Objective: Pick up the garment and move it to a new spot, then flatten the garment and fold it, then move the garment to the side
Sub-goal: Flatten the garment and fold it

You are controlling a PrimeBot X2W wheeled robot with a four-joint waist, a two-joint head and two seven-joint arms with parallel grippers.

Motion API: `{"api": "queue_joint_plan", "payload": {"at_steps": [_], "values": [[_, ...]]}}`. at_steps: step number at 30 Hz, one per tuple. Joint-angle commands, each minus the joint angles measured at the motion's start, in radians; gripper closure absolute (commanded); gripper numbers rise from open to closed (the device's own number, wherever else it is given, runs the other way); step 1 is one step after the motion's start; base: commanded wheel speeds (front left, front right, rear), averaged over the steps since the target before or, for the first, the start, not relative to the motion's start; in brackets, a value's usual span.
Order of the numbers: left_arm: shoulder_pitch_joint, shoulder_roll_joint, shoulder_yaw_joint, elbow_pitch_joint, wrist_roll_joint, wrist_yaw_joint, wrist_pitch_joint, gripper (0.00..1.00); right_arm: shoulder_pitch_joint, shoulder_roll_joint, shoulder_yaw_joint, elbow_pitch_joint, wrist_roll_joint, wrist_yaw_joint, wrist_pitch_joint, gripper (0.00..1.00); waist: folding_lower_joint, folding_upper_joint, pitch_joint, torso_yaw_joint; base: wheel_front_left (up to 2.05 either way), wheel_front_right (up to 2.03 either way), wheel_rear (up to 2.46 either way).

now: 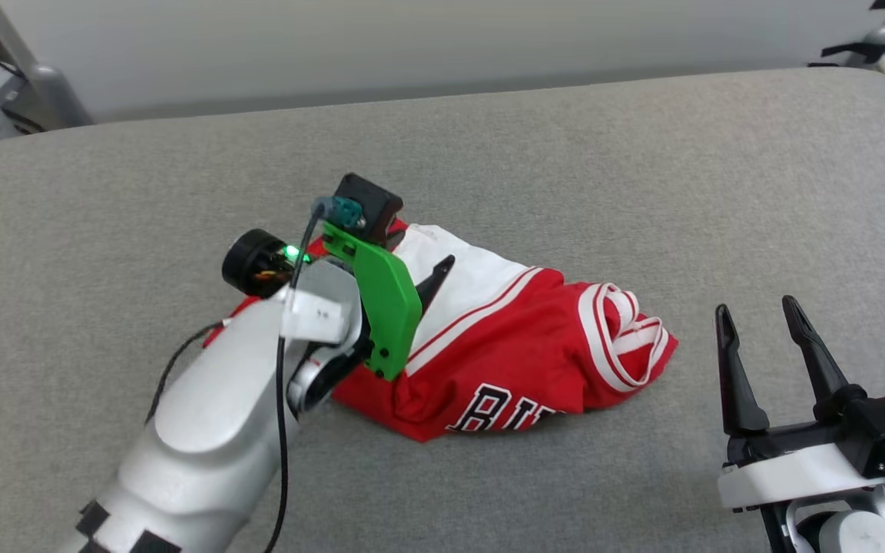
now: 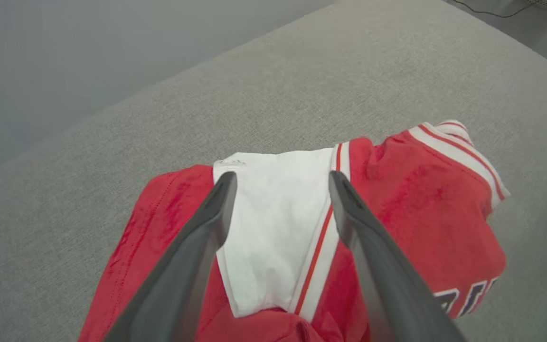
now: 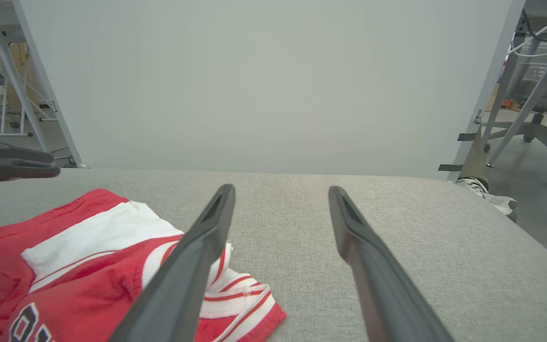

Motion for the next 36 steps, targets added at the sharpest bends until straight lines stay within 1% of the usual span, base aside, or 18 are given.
{"api": "queue_joint_plan", "payload": {"at_steps": [1,3,7,9,13,18,21,22,25,27,31,36], "values": [[-0.040,0.013,-0.008,0.024,-0.038,-0.003,0.033,0.00,-0.020,-0.001,0.004,0.000,0.009,-0.001,-0.002,0.00,0.0000,-0.0001,0.065,-0.073,0.00,0.00,0.00],[-0.080,0.025,-0.028,0.068,-0.088,-0.003,0.096,0.00,-0.028,-0.001,0.009,0.002,0.017,-0.001,-0.002,0.00,0.0000,-0.0001,0.079,-0.093,0.00,0.00,0.00],[-0.142,0.058,-0.063,0.171,-0.117,-0.003,0.183,0.00,-0.043,-0.001,0.021,0.007,0.027,-0.001,-0.002,0.00,0.0000,-0.0001,0.106,-0.126,0.00,0.00,0.00],[-0.164,0.070,-0.063,0.228,-0.111,0.001,0.195,0.00,-0.051,-0.001,0.024,0.007,0.033,-0.001,-0.002,0.00,0.0000,-0.0001,0.118,-0.139,0.00,0.00,0.00],[-0.189,0.097,-0.076,0.329,-0.069,0.023,0.186,0.00,-0.058,-0.001,0.028,0.005,0.044,-0.001,-0.002,0.00,0.0000,-0.0001,0.138,-0.158,0.00,0.00,0.00],[-0.176,0.088,-0.086,0.409,-0.084,0.018,0.192,0.00,-0.058,-0.001,0.024,0.008,0.049,-0.001,-0.002,0.00,0.0000,-0.0001,0.150,-0.157,0.00,0.00,0.00],[-0.164,0.071,-0.096,0.437,-0.110,0.010,0.211,0.00,-0.060,-0.001,0.022,0.010,0.046,-0.001,-0.002,0.00,0.0000,-0.0001,0.148,-0.145,0.00,0.00,0.00],[-0.160,0.063,-0.096,0.441,-0.126,0.007,0.216,1.00,-0.061,-0.001,0.020,0.010,0.044,-0.001,-0.002,0.00,0.0000,-0.0001,0.146,-0.139,0.00,0.00,0.00],[-0.155,0.052,-0.095,0.443,-0.162,0.002,0.206,1.00,-0.062,-0.001,0.019,0.011,0.036,-0.001,-0.002,0.00,0.0000,-0.0001,0.133,-0.121,0.00,0.00,0.00],[-0.155,0.052,-0.080,0.440,-0.178,0.000,0.159,1.00,-0.061,-0.001,0.017,0.012,0.029,-0.001,-0.002,0.00,0.0000,-0.0001,0.120,-0.109,0.00,0.00,0.00],[-0.155,0.058,-0.034,0.431,-0.210,-0.001,0.040,1.00,-0.051,-0.001,0.013,0.017,0.019,-0.001,-0.002,0.00,0.0000,-0.0001,0.082,-0.084,0.00,0.00,0.00],[-0.167,0.097,0.034,0.413,-0.222,0.003,-0.129,1.00,-0.026,-0.001,0.003,0.023,0.008,-0.001,-0.002,0.00,0.0000,-0.0001,0.024,-0.051,0.00,0.00,0.00]]}}
